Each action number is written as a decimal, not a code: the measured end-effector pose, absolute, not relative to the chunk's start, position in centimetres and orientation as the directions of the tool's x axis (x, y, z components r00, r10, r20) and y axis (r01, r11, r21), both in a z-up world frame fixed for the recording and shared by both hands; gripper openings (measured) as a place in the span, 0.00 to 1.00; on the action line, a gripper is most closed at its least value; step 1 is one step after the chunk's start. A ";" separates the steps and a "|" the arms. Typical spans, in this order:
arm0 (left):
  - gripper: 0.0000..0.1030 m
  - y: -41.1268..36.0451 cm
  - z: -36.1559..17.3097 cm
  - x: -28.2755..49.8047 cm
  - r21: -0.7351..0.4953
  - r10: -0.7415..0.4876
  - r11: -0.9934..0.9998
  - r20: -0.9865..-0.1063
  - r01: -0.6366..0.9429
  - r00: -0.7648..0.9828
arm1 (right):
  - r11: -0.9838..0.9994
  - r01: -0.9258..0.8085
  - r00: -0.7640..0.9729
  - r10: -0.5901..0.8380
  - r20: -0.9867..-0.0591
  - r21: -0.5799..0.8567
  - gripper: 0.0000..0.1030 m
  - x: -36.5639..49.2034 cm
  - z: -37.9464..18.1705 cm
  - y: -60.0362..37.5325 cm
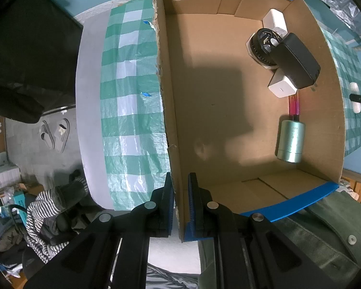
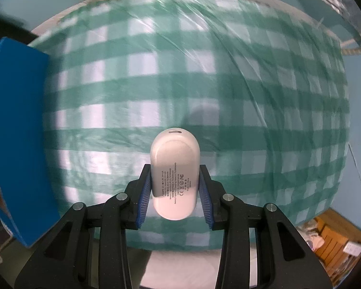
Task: Organize rigid objects
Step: 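Carry the white power bank over the box with the right gripper, then lower the power bank beside the adapter and open the right gripper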
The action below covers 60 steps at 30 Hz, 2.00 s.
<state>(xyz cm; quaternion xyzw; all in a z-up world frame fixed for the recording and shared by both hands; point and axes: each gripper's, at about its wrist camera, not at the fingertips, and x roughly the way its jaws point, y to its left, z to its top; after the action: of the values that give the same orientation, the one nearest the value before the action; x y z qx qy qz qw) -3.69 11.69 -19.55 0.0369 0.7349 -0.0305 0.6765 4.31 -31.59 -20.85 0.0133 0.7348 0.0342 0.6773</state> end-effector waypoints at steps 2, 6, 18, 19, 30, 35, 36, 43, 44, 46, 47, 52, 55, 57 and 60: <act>0.10 11.7 -19.5 -3.7 0.005 0.013 0.995 -0.997 0.095 -0.082 | 0.995 -0.055 -0.074 0.073 -0.995 0.077 0.36 4.4 -19.8 -30.6; 0.10 11.7 -19.5 -3.6 0.002 0.010 0.996 -0.997 0.092 -0.082 | 0.989 -0.114 -0.057 0.084 -0.995 0.090 0.36 4.9 -17.8 -28.3; 0.10 11.8 -19.3 -3.5 0.004 0.011 0.995 -0.997 0.095 -0.076 | 0.944 -0.291 -0.010 0.159 -0.987 0.155 0.36 7.5 -12.9 -21.2; 0.10 11.8 -19.3 -3.5 0.004 0.011 0.996 -0.997 0.095 -0.076 | 0.939 -0.303 -0.008 0.164 -0.986 0.159 0.36 7.7 -12.7 -20.6; 0.10 11.7 -19.2 -3.2 0.006 0.013 0.995 -0.997 0.096 -0.074 | 0.883 -0.442 0.012 0.179 -0.984 0.156 0.36 9.8 -11.5 -14.9; 0.10 11.7 -19.2 -3.2 0.006 0.013 0.995 -0.997 0.096 -0.074 | 0.852 -0.501 -0.003 0.173 -0.985 0.151 0.36 10.3 -11.9 -12.3; 0.10 11.7 -19.2 -3.2 0.006 0.013 0.995 -0.997 0.095 -0.074 | 0.845 -0.516 -0.005 0.164 -0.986 0.143 0.36 10.4 -12.1 -11.7; 0.10 11.8 -19.1 -3.2 0.005 0.012 0.996 -0.997 0.093 -0.071 | 0.809 -0.575 -0.027 0.125 -0.992 0.117 0.36 11.0 -13.7 -8.7; 0.10 11.8 -19.1 -3.2 0.004 0.011 0.996 -0.997 0.093 -0.072 | 0.807 -0.579 -0.029 0.124 -0.992 0.118 0.36 11.0 -13.8 -8.4; 0.10 11.8 -19.1 -3.2 0.006 0.012 0.996 -0.997 0.094 -0.072 | 0.800 -0.588 -0.038 0.115 -0.993 0.115 0.36 11.0 -14.3 -7.7; 0.10 11.8 -19.1 -3.2 0.005 0.012 0.996 -0.997 0.094 -0.071 | 0.798 -0.592 -0.038 0.109 -0.993 0.110 0.36 11.0 -14.4 -7.3; 0.10 11.9 -19.1 -3.1 0.003 0.010 0.996 -0.997 0.093 -0.072 | 0.794 -0.597 -0.041 0.110 -0.993 0.113 0.36 11.3 -14.7 -6.4; 0.10 11.9 -19.0 -3.2 0.003 0.010 0.996 -0.998 0.093 -0.070 | 0.798 -0.594 -0.045 0.093 -0.995 0.101 0.36 11.5 -15.2 -6.2; 0.10 11.9 -19.1 -3.1 0.003 0.010 0.996 -0.998 0.092 -0.070 | 0.801 -0.591 -0.046 0.090 -0.995 0.100 0.36 11.5 -15.4 -6.1; 0.10 12.0 -19.1 -3.0 0.003 0.010 0.996 -0.997 0.090 -0.071 | 0.802 -0.590 -0.032 0.085 -0.996 0.087 0.36 11.3 -15.3 -6.1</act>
<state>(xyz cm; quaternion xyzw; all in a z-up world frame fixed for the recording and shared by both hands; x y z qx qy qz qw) -3.05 12.00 -19.14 0.0342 0.7312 -0.0296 0.6807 11.32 -6.10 -15.27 -0.1879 0.6727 0.2519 0.6698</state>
